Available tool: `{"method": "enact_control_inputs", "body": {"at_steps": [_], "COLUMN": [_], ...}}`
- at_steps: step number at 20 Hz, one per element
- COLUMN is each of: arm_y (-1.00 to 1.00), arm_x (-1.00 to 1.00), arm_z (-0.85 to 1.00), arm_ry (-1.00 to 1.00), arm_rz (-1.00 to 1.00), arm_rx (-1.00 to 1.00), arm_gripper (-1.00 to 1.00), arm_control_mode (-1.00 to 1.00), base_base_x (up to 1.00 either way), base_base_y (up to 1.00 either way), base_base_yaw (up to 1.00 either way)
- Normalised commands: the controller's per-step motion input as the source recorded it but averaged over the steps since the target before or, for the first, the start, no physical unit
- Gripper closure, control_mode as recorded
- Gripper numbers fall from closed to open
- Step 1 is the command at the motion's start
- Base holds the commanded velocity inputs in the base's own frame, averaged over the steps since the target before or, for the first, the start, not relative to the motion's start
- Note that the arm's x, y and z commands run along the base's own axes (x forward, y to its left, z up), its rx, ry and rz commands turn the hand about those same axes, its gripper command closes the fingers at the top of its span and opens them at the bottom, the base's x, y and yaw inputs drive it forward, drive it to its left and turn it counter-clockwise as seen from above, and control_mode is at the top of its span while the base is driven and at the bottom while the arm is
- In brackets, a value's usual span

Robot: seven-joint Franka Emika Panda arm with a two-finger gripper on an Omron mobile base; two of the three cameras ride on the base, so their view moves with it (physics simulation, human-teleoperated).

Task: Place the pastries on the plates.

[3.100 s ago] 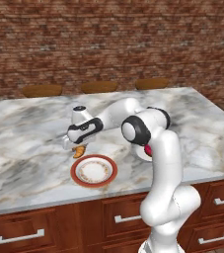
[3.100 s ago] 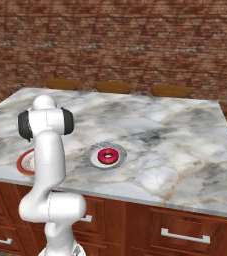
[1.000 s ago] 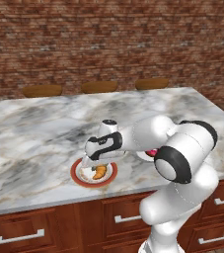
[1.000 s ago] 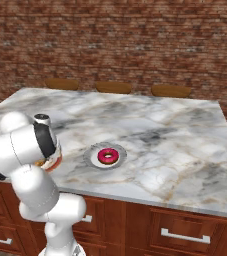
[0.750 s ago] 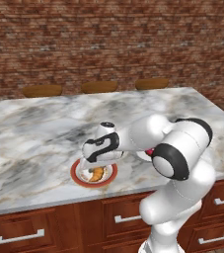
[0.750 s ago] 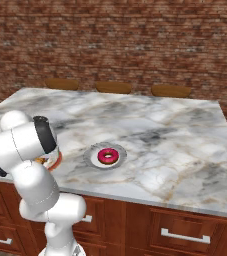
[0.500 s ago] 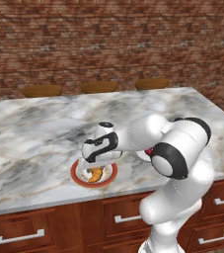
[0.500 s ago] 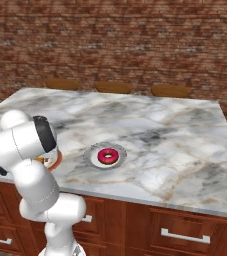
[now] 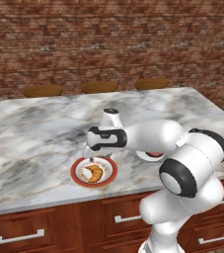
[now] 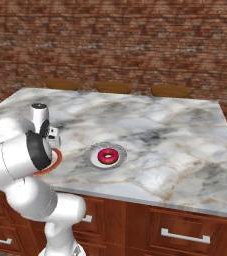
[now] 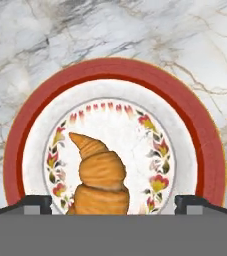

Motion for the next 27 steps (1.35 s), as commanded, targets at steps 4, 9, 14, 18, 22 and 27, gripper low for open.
{"method": "enact_control_inputs", "body": {"at_steps": [4,9,14,18,22,27], "arm_y": [-0.59,-0.92,-0.7,-0.43,-0.34,-0.32], "arm_x": [0.0,-0.3,-1.0,-1.0,-1.0,-1.0], "arm_z": [1.0,1.0,1.0,1.0,1.0,1.0], "arm_ry": [-0.08,-0.22,-0.25,-0.29,-0.23,-0.03], "arm_rz": [0.0,0.0,0.0,0.0,0.0,-0.07], "arm_rx": [-0.06,-0.05,0.0,0.0,0.01,0.05], "arm_gripper": [-1.0,-1.0,-1.0,-1.0,-1.0,-1.0], "arm_control_mode": [-1.0,-1.0,-1.0,-1.0,-1.0,-1.0], "base_base_x": [0.0,0.0,0.0,0.0,0.0,0.0], "base_base_y": [0.0,0.0,0.0,0.0,0.0,0.0], "base_base_yaw": [0.0,0.0,0.0,0.0,0.0,0.0]}}
